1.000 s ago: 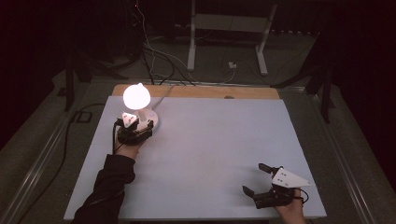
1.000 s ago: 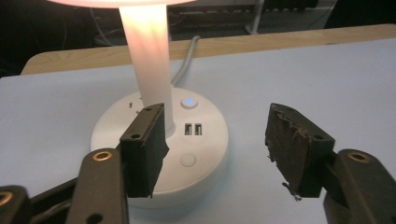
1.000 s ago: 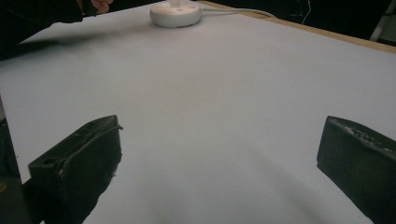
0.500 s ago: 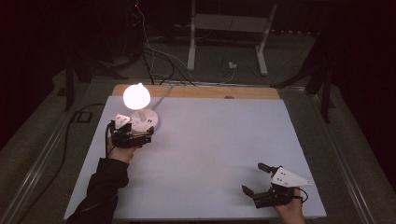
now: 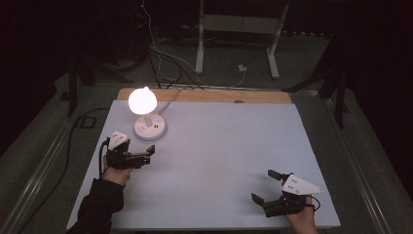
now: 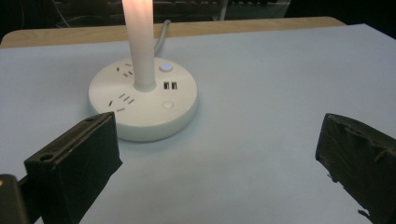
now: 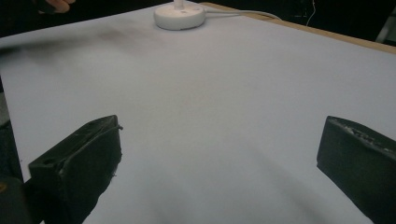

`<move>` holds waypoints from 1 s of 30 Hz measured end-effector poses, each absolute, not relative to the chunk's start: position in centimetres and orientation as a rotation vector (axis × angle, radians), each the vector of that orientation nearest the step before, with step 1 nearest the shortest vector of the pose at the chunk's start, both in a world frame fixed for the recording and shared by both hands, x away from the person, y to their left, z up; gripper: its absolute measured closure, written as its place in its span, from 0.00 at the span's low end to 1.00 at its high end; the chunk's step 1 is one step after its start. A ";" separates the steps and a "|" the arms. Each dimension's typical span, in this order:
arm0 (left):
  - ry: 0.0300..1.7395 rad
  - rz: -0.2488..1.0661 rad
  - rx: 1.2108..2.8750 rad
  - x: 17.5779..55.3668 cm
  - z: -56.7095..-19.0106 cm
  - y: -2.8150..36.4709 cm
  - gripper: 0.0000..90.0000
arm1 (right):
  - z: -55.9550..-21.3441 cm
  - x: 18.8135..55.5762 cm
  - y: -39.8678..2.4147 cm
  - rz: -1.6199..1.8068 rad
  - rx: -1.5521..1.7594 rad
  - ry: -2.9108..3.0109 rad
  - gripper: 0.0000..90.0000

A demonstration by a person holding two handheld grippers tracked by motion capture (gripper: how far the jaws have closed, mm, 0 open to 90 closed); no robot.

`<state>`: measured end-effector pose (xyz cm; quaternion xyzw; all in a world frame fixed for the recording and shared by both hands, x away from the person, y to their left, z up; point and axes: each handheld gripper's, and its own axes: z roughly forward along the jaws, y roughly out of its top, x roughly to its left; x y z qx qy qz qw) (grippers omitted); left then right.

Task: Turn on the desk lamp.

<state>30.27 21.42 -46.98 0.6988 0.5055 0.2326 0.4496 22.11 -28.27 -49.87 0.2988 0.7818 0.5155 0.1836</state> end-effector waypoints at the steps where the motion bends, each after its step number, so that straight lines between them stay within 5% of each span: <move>1: 1.247 0.581 1.735 30.0 -47.1 21.5 0.00 | -49.9 22.1 -28.3 1.455 0.845 2.206 0.00; 30: 1.177 0.456 1.877 22.6 -49.5 22.3 0.00 | -50.1 22.2 -28.2 1.443 0.859 2.212 0.00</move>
